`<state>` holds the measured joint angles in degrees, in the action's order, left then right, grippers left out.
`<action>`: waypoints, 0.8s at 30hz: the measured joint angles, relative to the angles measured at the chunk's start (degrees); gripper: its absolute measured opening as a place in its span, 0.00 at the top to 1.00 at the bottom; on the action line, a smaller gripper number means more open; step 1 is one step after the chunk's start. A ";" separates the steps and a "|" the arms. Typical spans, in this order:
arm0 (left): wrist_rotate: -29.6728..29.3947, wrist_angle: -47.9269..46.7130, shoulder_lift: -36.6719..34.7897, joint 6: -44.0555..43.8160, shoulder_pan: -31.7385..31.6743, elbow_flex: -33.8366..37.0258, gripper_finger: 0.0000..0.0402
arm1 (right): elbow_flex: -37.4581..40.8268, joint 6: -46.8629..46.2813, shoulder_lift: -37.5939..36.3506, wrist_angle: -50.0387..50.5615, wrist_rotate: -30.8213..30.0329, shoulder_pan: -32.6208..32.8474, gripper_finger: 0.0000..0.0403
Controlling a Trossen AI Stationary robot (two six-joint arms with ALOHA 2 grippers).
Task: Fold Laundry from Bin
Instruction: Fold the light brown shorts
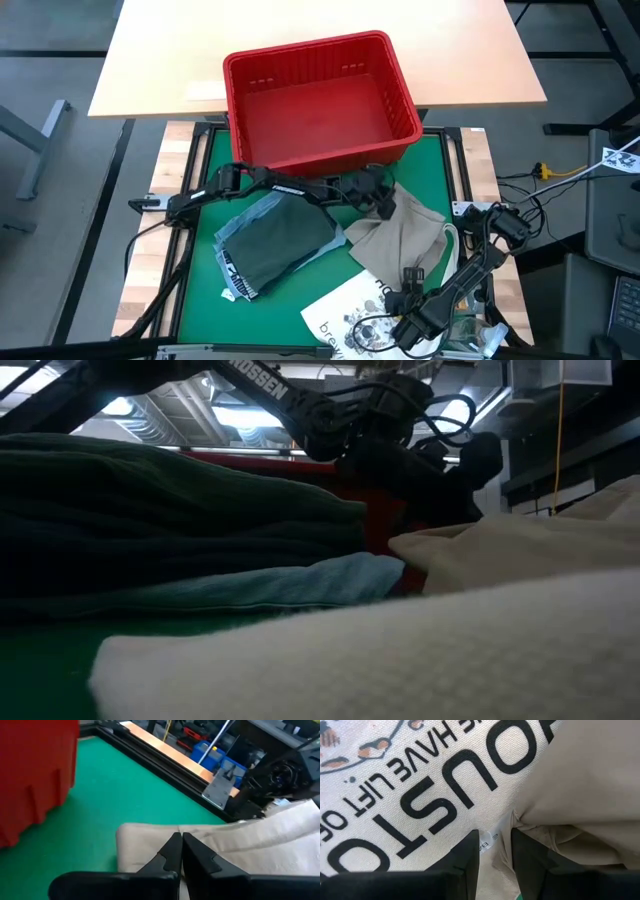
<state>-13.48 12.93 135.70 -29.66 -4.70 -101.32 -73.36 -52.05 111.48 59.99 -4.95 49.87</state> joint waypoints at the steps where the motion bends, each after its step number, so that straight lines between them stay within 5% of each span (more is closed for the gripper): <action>1: 0.07 0.07 0.00 0.36 -0.21 0.00 0.98 | 0.00 -0.02 -0.06 0.00 0.00 0.00 0.74; 12: 11.67 2.24 -1.71 4.13 0.01 0.00 0.92 | -0.01 -4.93 -5.06 1.44 -0.52 0.04 0.74; 24: 12.51 -7.00 -8.42 16.71 4.44 0.00 0.99 | -5.17 -7.88 -13.33 11.29 -4.85 0.22 0.74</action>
<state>-0.96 5.94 127.28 -12.95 -0.26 -101.32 -78.53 -59.93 98.15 71.28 -9.80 50.09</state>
